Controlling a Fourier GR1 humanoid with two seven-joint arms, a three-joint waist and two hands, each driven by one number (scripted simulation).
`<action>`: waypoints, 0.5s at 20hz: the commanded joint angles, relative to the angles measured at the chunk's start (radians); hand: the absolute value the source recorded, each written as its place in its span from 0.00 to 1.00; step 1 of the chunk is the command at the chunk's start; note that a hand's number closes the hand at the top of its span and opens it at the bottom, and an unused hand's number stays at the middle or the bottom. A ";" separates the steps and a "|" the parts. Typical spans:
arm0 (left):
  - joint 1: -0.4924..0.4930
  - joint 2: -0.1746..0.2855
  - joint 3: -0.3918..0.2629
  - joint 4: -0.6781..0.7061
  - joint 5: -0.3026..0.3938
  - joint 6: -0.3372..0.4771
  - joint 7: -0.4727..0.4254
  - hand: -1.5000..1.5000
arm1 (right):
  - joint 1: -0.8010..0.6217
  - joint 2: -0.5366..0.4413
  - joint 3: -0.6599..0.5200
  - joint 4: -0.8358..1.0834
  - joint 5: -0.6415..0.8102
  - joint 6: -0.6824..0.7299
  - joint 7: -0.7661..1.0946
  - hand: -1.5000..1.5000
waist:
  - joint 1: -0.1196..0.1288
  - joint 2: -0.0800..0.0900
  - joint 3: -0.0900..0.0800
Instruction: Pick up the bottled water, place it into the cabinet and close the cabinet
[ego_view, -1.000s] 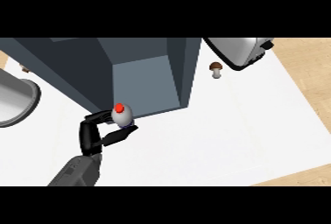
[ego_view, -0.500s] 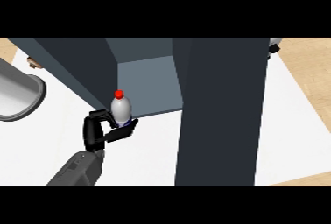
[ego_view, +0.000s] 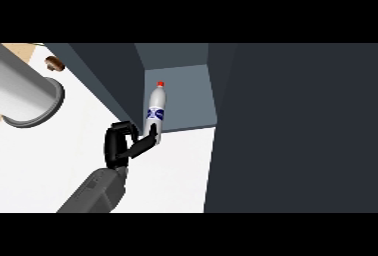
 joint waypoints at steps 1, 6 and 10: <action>-0.172 -0.117 -0.035 -0.081 0.005 -0.131 -0.006 1.00 | 0.023 -0.007 -0.009 -0.041 -0.002 0.003 0.013 0.00 | 0.003 -0.010 -0.006; -0.163 -0.132 -0.029 -0.083 0.035 -0.245 -0.022 1.00 | 0.074 -0.002 0.002 -0.109 -0.009 0.006 0.048 1.00 | 0.049 -0.013 -0.004; -0.099 -0.137 -0.055 -0.106 0.038 -0.365 -0.041 1.00 | 0.177 0.029 -0.029 -0.190 -0.049 0.057 0.048 1.00 | 0.080 -0.016 -0.002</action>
